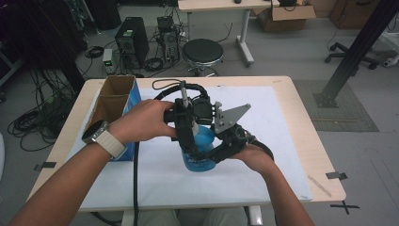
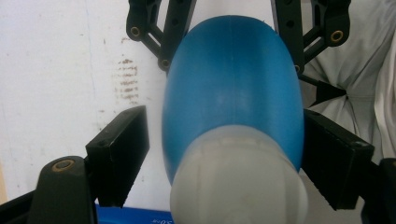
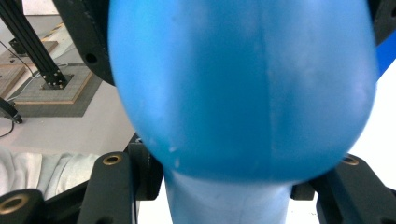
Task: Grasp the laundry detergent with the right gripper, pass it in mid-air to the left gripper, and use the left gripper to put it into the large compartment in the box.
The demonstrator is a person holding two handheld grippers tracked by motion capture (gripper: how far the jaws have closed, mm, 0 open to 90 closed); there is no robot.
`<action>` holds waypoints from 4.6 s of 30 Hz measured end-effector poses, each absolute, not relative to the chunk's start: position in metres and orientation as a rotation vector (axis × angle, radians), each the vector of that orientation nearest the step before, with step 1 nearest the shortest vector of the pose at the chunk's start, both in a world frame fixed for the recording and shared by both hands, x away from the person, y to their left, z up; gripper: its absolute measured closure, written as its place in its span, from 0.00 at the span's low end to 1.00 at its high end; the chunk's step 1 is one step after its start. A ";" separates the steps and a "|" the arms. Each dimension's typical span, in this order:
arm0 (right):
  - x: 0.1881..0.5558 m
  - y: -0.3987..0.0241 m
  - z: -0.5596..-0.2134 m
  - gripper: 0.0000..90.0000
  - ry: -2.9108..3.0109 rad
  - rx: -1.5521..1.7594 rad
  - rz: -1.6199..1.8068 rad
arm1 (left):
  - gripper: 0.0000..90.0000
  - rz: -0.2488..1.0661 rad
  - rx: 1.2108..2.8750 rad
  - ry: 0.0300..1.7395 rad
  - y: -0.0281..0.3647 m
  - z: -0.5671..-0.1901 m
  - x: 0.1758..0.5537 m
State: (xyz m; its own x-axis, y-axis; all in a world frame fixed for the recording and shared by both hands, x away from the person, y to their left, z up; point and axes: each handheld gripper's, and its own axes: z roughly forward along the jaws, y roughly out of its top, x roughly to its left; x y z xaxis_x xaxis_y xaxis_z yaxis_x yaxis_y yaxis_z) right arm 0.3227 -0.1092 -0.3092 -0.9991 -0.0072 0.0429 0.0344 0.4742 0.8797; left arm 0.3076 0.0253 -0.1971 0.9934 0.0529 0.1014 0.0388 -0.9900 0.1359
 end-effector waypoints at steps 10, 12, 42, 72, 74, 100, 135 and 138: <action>0.322 -0.108 -0.309 0.48 -2.661 -0.021 -1.594 | 0.32 0.153 3.000 0.059 0.025 -0.197 0.306; 0.322 -0.108 -0.309 0.48 -2.660 -0.019 -1.596 | 0.32 0.153 3.004 0.058 0.025 -0.197 0.306; 0.325 -0.114 -0.314 0.26 -2.585 -0.075 -1.575 | 0.42 0.110 2.988 0.157 0.031 -0.190 0.304; 0.328 -0.226 -0.281 0.03 -3.087 -0.670 -0.888 | 0.42 0.279 2.842 0.952 0.081 -0.141 0.335; 0.330 -0.232 -0.281 0.03 -3.096 -0.686 -0.846 | 0.42 0.291 2.807 1.024 0.084 -0.136 0.337; 0.336 -0.261 -0.269 0.04 -3.162 -0.695 -0.724 | 0.42 0.358 2.409 1.668 0.155 -0.056 0.364; 0.342 -0.271 -0.266 0.04 -3.184 -0.724 -0.623 | 0.43 0.485 2.168 1.982 0.247 -0.112 0.385; 0.340 -0.274 -0.267 0.04 -3.183 -0.737 -0.624 | 0.43 0.491 2.170 1.977 0.249 -0.123 0.388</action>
State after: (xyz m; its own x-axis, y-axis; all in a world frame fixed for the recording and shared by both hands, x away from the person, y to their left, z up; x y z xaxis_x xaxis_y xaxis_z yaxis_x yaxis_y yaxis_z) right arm 0.3404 -0.2744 -0.2671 -0.8856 0.4549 -0.0937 0.3858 0.8328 0.3969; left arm 0.3877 0.2491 -0.1227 0.0691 0.9891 0.1298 0.9349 -0.1097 0.3377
